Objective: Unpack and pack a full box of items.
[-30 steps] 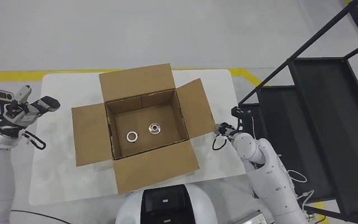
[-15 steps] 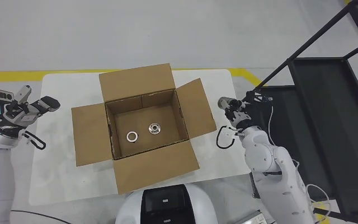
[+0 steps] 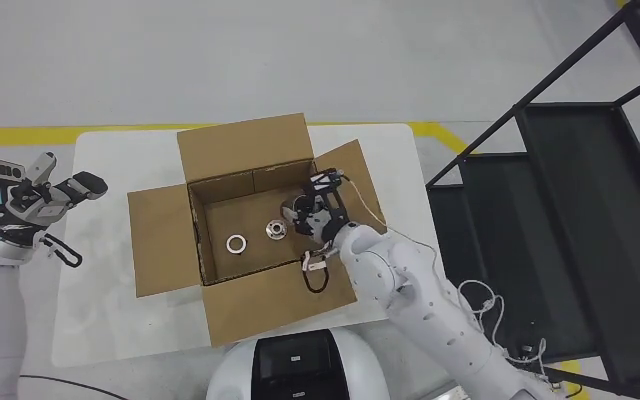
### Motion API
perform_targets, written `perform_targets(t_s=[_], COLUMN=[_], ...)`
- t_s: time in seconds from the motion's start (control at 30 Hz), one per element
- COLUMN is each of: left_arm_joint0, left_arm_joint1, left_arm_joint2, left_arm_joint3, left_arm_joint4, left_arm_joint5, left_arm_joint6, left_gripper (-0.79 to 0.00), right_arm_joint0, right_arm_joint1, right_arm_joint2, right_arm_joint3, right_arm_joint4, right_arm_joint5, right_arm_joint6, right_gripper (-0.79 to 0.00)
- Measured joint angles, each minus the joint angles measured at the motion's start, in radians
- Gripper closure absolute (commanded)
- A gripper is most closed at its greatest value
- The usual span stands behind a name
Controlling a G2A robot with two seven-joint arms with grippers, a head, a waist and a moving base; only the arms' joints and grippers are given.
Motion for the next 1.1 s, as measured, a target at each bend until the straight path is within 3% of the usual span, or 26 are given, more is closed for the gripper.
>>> perform_targets(t_s=[0.2,0.43,0.47,0.5,0.67,0.8,0.97,1.1], left_arm_joint0=[0.0,0.0,0.0,0.004,0.031,0.037,0.034,0.027], left_arm_joint1=[0.0,0.0,0.0,0.0,0.009,0.017,0.028,0.039], left_arm_joint2=[0.0,0.0,0.0,0.002,0.013,0.017,0.007,0.002], left_arm_joint3=[0.0,0.0,0.0,-0.009,-0.069,-0.081,-0.064,-0.049], left_arm_joint4=[0.0,0.0,0.0,0.01,0.139,0.213,0.26,0.316], left_arm_joint5=[0.0,0.0,0.0,0.001,0.025,0.069,0.089,0.097], left_arm_joint6=[0.0,0.0,0.0,0.007,0.021,0.004,-0.036,-0.072], left_gripper=[-0.785,-0.785,-0.785,-0.785,-0.785,-0.785,-0.785,-0.785], right_arm_joint0=[0.158,0.254,0.263,0.274,0.303,0.281,0.176,0.034], right_arm_joint1=[-0.057,-0.116,-0.123,-0.131,-0.157,-0.154,-0.115,-0.07], right_arm_joint2=[-0.154,-0.253,-0.261,-0.271,-0.283,-0.249,-0.14,0.006], right_arm_joint3=[0.268,0.456,0.474,0.499,0.555,0.508,0.299,0.059], right_arm_joint4=[0.014,0.006,0.005,0.004,0.031,0.043,0.03,0.053], right_arm_joint5=[0.053,0.112,0.118,0.125,0.131,0.127,0.076,-0.014], right_arm_joint6=[-0.012,-0.1,-0.108,-0.113,-0.128,-0.152,-0.143,-0.111], right_gripper=[0.0,0.0,-0.142,-0.77,-0.785,-0.785,-0.785,-0.785])
